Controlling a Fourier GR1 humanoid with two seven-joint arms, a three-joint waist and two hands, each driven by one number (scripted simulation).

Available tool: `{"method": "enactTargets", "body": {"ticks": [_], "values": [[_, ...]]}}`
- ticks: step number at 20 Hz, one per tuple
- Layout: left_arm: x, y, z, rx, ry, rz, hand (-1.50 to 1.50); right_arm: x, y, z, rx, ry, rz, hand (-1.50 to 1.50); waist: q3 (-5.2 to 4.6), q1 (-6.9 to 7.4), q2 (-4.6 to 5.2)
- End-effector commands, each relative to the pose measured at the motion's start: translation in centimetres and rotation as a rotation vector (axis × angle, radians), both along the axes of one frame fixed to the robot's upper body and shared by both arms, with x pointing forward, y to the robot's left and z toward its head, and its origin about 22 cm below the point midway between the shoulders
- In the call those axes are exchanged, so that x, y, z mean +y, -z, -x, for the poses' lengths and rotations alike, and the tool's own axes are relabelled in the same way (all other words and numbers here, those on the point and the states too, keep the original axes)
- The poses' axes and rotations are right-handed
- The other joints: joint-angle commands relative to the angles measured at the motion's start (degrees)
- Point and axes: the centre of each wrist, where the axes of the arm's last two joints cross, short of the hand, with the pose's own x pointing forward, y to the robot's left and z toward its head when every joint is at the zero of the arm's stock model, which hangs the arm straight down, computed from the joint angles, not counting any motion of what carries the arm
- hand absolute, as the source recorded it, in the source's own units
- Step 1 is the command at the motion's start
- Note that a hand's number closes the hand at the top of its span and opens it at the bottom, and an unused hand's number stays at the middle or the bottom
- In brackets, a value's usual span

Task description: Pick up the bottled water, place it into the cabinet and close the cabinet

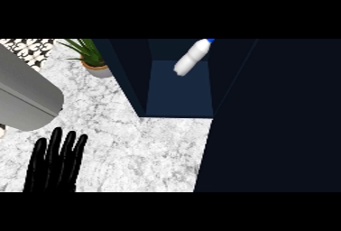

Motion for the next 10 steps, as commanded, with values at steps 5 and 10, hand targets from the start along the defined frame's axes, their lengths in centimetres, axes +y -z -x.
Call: {"method": "enactTargets", "body": {"ticks": [5, 10], "values": [[4.3, -0.8, 3.1, -0.012, -0.043, -0.011, -1.5, 3.2, -3.8, 2.0, -0.08, -0.185, -0.006, 1.5, -0.19, -0.02, -0.45], [5.5, -1.3, 4.3, -0.025, -0.036, 0.031, -1.5, 5.3, -1.9, 0.3, -0.076, -0.23, 0.048, 1.5, -0.19, 1.17, -0.24]]}}
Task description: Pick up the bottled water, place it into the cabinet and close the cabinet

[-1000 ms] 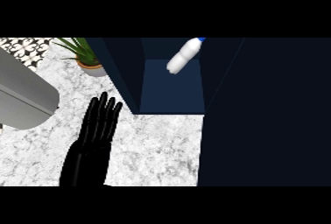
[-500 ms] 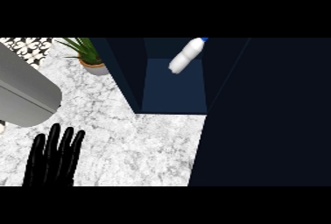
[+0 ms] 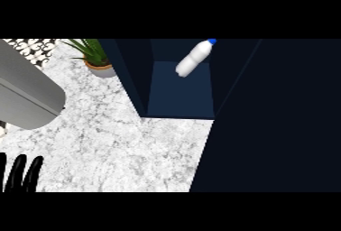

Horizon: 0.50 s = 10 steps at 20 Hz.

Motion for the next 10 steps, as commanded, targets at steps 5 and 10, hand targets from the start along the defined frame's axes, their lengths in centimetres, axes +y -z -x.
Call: {"method": "enactTargets", "body": {"ticks": [5, 10], "values": [[3.3, -0.4, 1.7, 0.001, 0.01, 0.001, -1.5, 5.1, -0.7, 0.4, 0.072, -0.151, -0.123, 1.5, 0.14, 1.18, 0.41], [4.6, -0.6, 1.9, -0.003, 0.001, 0.007, -1.5, 6.0, -1.1, -0.8, 0.119, -0.123, -0.216, 1.5, 0.17, 1.63, 0.62]]}}
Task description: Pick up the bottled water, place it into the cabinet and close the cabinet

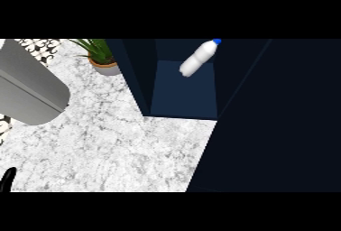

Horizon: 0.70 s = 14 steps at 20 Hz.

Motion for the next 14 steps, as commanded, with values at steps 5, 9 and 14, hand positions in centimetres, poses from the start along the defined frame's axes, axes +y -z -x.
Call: {"method": "enactTargets", "body": {"ticks": [5, 9, 14], "values": [[3.0, 0.0, 1.0, -0.021, 0.017, 0.028, -1.5, 6.5, -1.3, -2.2, 0.109, -0.126, -0.193, 1.5, 0.02, 1.29, 0.51], [4.7, -0.5, 2.5, -0.003, 0.028, 0.041, -1.5, 8.5, -1.5, -4.3, 0.159, -0.141, -0.171, 1.5, 0.23, 0.15, 0.33], [6.2, -1.1, 4.5, -0.013, -0.001, 0.036, -1.5, 10.2, -3.1, -8.7, 0.18, -0.071, -0.238, 1.5, 0.33, -0.18, 0.25]]}}
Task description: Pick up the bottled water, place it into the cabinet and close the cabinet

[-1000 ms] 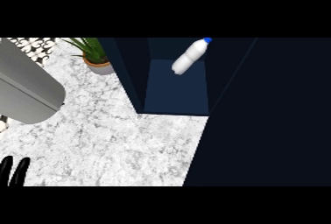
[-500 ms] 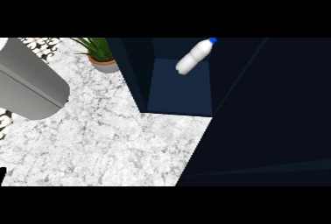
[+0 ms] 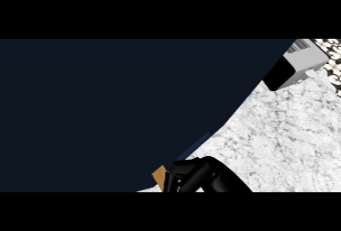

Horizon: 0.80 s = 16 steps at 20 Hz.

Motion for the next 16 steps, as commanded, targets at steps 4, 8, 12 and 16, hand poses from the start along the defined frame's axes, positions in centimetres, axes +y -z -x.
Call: {"method": "enactTargets", "body": {"ticks": [4, 8, 12, 16], "values": [[3.0, 0.4, 2.6, 0.003, -0.021, 0.015, -1.5, 0.8, -2.8, -6.4, 0.08, -0.027, -0.093, 1.5, 0.04, -0.57, 0.01], [3.0, -0.4, 3.2, -0.025, -0.035, 0.024, -1.5, 0.0, -1.5, -10.5, 0.094, -0.004, -0.124, 1.5, 0.1, -1.38, 0.04], [4.0, -0.5, 2.7, -0.011, -0.039, 0.017, -1.5, -0.2, -4.0, -14.3, 0.106, -0.017, -0.128, 1.5, 0.09, -1.62, 0.12], [4.3, -1.2, 4.3, -0.034, -0.035, 0.026, -1.5, -0.6, -3.6, -17.0, 0.114, -0.024, -0.093, 1.5, 0.1, -1.35, 0.05]]}}
